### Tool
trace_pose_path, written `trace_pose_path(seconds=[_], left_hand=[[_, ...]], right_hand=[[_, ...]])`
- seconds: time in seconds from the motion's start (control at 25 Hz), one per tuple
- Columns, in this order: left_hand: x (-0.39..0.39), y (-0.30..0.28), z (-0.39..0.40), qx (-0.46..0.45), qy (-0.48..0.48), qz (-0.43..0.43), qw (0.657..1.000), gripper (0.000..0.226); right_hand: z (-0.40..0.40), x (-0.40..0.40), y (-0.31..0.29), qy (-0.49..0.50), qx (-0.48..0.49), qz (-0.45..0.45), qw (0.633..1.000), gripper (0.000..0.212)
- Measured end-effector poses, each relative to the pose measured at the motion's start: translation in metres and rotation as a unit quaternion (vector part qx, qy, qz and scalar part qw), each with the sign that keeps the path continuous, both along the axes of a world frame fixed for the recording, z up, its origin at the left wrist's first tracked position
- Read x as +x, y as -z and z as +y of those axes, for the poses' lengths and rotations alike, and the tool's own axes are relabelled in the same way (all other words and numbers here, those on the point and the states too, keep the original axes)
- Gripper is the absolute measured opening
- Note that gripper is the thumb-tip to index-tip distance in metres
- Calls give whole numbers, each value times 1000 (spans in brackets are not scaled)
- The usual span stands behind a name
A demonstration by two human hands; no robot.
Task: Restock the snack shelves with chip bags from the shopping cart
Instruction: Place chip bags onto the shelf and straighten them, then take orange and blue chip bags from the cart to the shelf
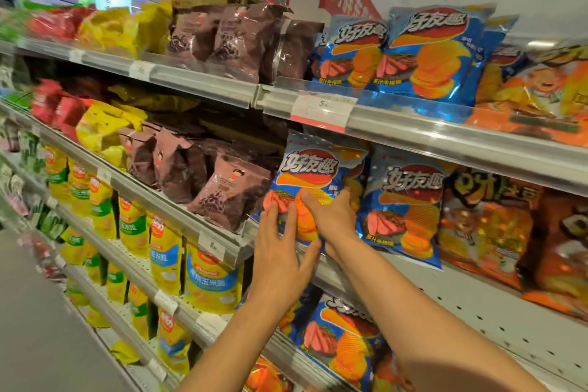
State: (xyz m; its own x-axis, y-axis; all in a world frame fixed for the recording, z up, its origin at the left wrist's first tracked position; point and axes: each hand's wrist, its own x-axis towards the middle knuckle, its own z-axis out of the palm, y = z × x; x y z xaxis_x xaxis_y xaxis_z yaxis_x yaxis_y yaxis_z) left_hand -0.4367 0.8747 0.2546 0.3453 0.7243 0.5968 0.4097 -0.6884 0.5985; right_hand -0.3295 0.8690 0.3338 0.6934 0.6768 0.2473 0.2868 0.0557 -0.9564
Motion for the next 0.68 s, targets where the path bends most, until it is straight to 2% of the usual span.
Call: trace_pose_path(seconds=[0.12, 0.24, 0.36, 0.44, 0.52, 0.6, 0.68], left_hand=[[3, -1, 0, -5, -12, 20, 1000, 81], [1, -4, -13, -12, 3, -4, 1000, 81], [10, -1, -49, 43, 53, -40, 997, 78], [24, 5, -90, 51, 131, -57, 988, 74], [44, 18, -139, 65, 223, -58, 971, 67], [68, 41, -203, 94, 326, -38, 940, 61], [88, 69, -273, 126, 428, -18, 895, 59]], right_hand=[[-6, 1, -5, -24, -14, 7, 1000, 83], [-31, 4, -8, -55, -34, -24, 998, 79], [-95, 10, -2, -35, 20, -108, 993, 76], [-161, 20, 7, -10, 98, -119, 988, 64], [-242, 30, 25, 48, 125, -125, 983, 53], [-336, 38, 57, 153, 87, -145, 974, 43], [-431, 42, 104, 270, 27, -100, 957, 34]])
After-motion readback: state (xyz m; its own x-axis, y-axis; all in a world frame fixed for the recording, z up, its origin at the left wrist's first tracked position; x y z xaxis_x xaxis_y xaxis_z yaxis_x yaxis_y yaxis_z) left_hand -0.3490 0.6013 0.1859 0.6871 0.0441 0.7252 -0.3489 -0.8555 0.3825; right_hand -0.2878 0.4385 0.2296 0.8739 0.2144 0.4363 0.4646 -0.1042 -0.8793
